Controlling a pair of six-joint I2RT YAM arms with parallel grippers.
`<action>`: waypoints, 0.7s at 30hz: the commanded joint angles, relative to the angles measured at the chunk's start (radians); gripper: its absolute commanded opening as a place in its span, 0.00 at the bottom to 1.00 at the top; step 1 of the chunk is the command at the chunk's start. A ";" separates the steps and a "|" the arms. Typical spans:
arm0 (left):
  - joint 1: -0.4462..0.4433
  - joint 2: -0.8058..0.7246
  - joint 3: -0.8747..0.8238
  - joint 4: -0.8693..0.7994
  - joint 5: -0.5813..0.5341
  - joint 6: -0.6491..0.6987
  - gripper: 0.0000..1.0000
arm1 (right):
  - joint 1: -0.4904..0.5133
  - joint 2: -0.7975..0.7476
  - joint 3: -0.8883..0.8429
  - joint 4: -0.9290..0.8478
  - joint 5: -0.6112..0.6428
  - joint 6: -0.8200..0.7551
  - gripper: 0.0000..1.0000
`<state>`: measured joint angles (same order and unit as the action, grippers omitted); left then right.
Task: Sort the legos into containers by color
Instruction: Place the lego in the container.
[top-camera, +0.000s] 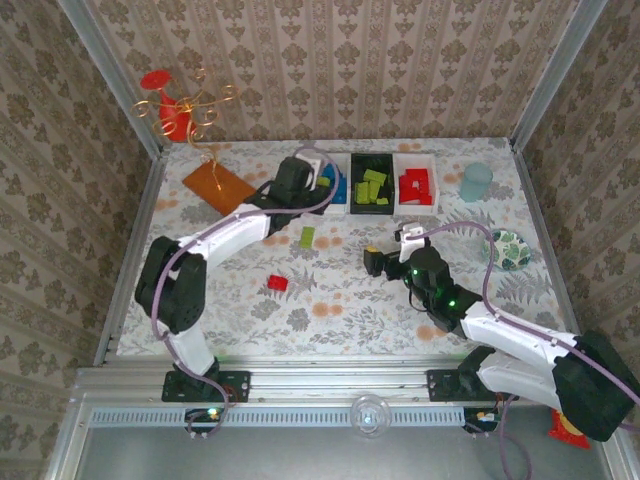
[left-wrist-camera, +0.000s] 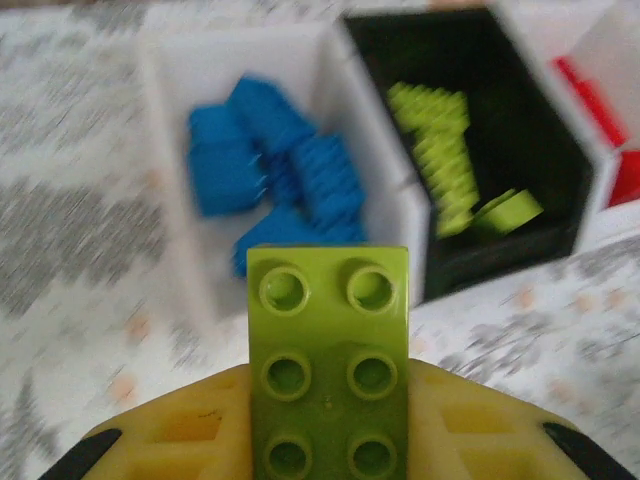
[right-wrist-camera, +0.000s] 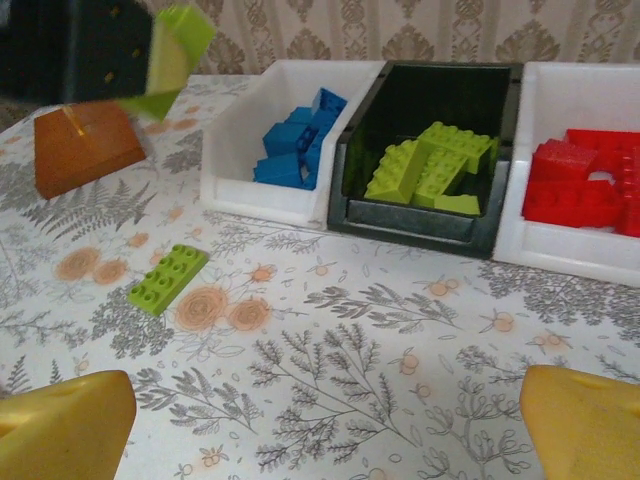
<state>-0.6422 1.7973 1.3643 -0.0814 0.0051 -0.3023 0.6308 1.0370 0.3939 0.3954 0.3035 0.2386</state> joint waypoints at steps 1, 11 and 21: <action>-0.030 0.110 0.125 0.013 0.062 0.006 0.28 | -0.006 -0.034 0.014 -0.003 0.074 0.011 1.00; -0.065 0.437 0.531 -0.080 0.135 -0.014 0.33 | -0.023 -0.132 -0.044 0.014 0.164 0.044 1.00; -0.054 0.542 0.757 -0.192 0.201 -0.024 0.54 | -0.029 -0.100 -0.029 0.002 0.146 0.053 1.00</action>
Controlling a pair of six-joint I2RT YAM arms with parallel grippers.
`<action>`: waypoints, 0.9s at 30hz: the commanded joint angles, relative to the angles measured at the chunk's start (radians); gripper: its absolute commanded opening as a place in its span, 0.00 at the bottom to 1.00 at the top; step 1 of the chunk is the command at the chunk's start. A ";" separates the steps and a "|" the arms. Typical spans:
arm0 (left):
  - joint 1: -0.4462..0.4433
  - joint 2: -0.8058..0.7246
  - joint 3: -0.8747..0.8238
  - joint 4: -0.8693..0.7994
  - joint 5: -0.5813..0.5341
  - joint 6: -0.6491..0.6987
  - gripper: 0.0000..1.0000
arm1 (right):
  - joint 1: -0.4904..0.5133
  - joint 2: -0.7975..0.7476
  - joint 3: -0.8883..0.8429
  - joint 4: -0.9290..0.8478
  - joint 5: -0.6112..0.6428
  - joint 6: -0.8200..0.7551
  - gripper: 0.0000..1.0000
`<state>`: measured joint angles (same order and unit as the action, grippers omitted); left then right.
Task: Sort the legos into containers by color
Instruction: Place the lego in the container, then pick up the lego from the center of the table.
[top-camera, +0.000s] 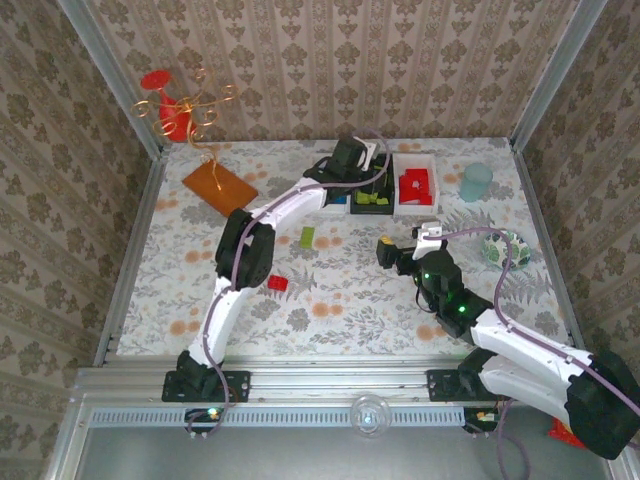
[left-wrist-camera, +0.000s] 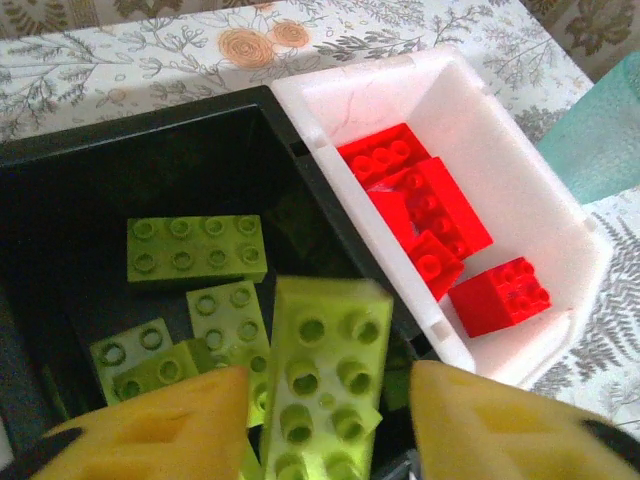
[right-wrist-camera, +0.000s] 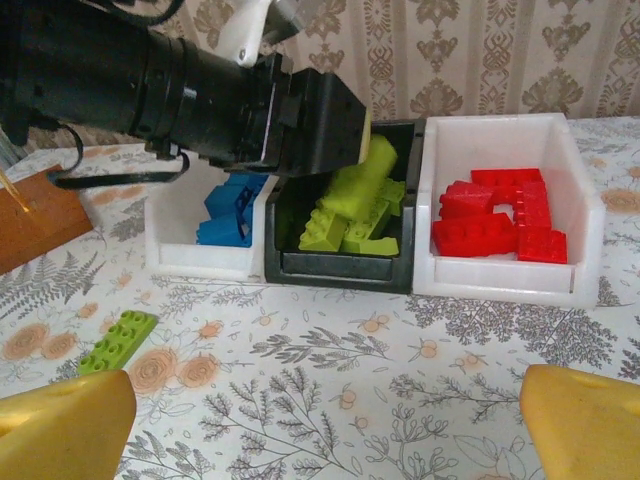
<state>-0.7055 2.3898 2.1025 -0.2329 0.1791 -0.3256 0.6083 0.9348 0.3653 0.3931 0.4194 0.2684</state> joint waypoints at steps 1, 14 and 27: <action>0.010 -0.081 -0.019 -0.029 0.022 0.006 0.58 | -0.007 0.002 0.000 0.004 0.029 0.023 1.00; 0.084 -0.687 -0.937 0.146 -0.136 0.058 0.70 | -0.007 0.030 0.002 0.018 -0.006 0.035 1.00; 0.086 -0.508 -0.874 -0.075 -0.228 0.097 0.69 | -0.005 0.095 0.027 0.017 -0.037 0.037 1.00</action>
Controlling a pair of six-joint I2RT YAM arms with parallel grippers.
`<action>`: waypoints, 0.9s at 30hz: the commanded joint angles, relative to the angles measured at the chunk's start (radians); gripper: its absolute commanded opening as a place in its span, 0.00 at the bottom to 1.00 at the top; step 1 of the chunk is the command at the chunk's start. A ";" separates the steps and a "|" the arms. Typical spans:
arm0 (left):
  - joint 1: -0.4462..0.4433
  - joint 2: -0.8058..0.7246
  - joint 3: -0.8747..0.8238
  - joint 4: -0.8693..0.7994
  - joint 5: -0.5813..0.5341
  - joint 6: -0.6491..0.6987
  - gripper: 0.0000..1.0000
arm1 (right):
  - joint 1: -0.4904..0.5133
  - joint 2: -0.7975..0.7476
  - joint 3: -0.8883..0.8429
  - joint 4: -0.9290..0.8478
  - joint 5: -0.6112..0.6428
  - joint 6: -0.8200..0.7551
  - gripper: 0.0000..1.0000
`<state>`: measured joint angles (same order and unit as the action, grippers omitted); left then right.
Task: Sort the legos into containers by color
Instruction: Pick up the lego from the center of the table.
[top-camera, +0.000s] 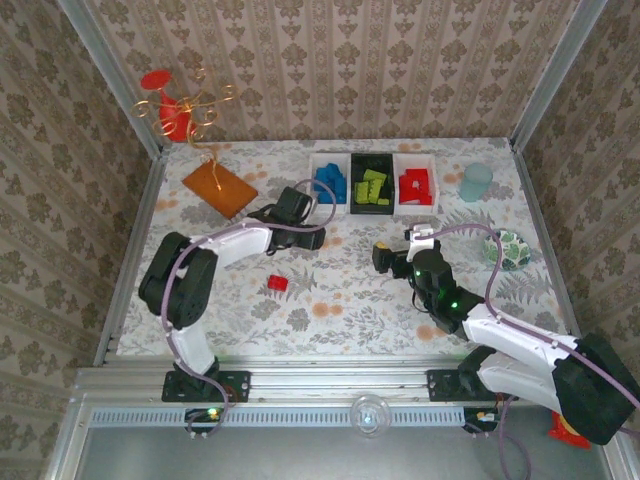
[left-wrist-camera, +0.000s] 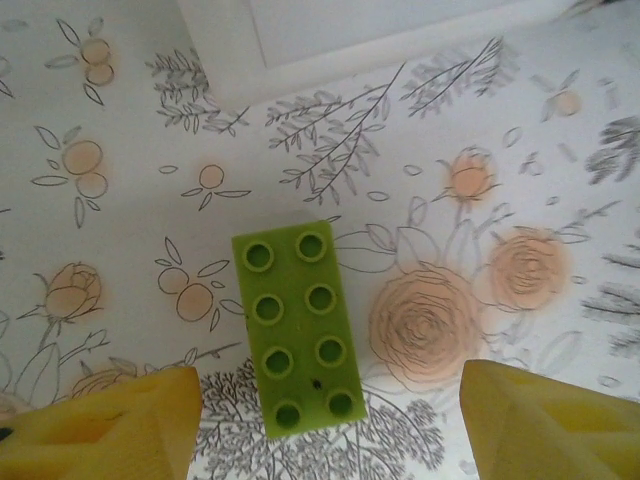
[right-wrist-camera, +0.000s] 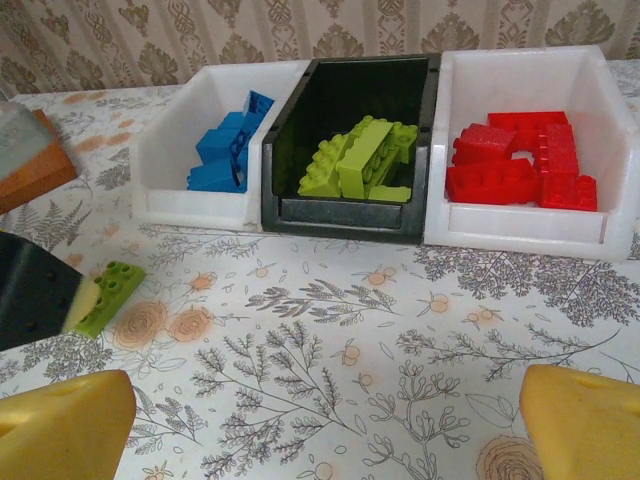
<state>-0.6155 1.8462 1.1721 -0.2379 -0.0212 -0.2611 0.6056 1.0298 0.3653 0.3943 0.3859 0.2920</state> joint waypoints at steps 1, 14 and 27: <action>-0.004 0.055 0.071 -0.080 -0.029 0.033 0.69 | -0.002 -0.003 0.027 0.014 -0.003 0.012 1.00; -0.004 0.147 0.103 -0.110 -0.057 0.025 0.50 | -0.003 -0.038 0.029 -0.005 0.000 0.006 1.00; -0.022 0.015 0.039 -0.008 -0.060 0.016 0.35 | -0.003 -0.019 0.035 -0.006 0.004 0.006 1.00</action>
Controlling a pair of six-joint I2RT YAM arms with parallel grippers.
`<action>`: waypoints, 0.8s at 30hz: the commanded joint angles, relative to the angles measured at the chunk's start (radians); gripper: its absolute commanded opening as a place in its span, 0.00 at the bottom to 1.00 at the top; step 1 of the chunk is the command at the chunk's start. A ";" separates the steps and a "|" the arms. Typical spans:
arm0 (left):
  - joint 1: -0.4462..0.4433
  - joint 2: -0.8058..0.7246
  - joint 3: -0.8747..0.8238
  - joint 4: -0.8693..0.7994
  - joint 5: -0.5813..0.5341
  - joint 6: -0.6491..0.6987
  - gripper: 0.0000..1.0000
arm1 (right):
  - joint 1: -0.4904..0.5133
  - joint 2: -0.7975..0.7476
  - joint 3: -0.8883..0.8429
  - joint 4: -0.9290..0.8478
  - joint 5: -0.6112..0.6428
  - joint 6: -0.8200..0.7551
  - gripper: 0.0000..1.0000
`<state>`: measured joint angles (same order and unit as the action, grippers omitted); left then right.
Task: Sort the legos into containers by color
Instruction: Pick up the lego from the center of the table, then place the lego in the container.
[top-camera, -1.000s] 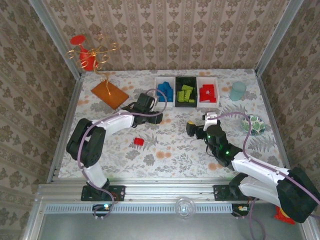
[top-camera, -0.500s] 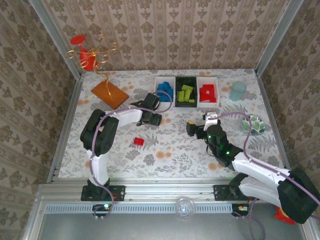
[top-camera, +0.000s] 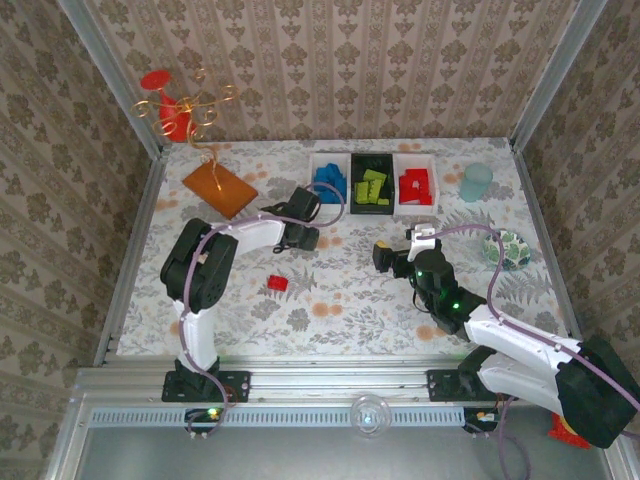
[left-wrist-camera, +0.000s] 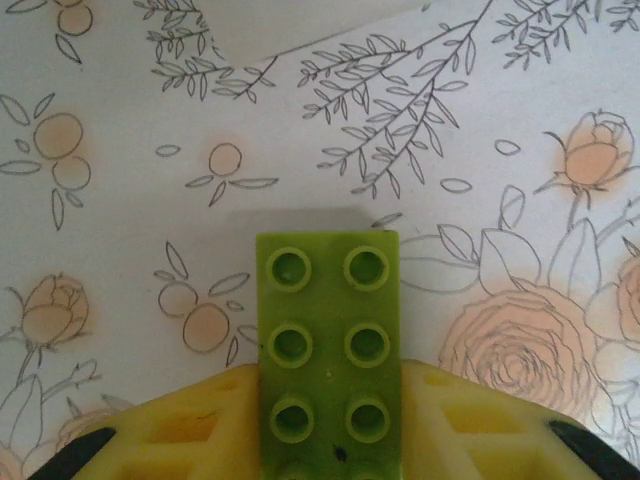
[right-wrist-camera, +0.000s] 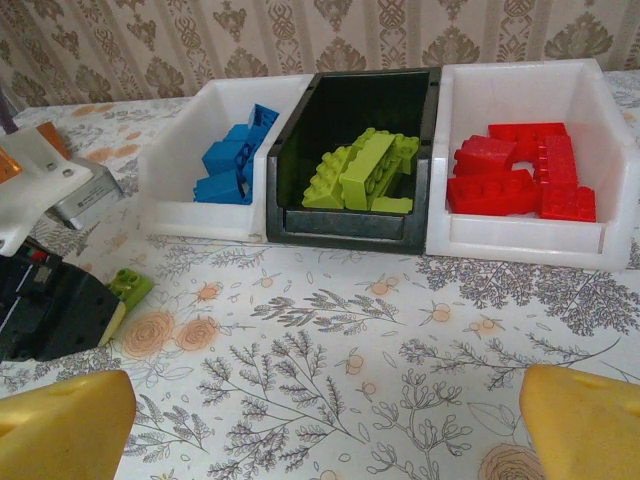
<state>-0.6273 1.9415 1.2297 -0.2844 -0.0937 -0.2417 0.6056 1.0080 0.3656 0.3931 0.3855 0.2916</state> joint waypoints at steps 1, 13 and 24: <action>-0.014 -0.103 -0.022 0.058 0.036 -0.007 0.35 | -0.002 0.003 0.033 -0.006 0.005 0.009 1.00; -0.031 -0.011 0.235 0.139 0.266 -0.051 0.34 | -0.003 -0.018 0.026 -0.009 0.020 0.011 1.00; -0.032 0.281 0.676 0.075 0.239 -0.017 0.36 | -0.003 -0.025 0.024 -0.010 0.029 0.008 1.00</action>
<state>-0.6552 2.1773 1.8324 -0.1837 0.1604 -0.2722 0.6056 1.0050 0.3656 0.3923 0.3862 0.2920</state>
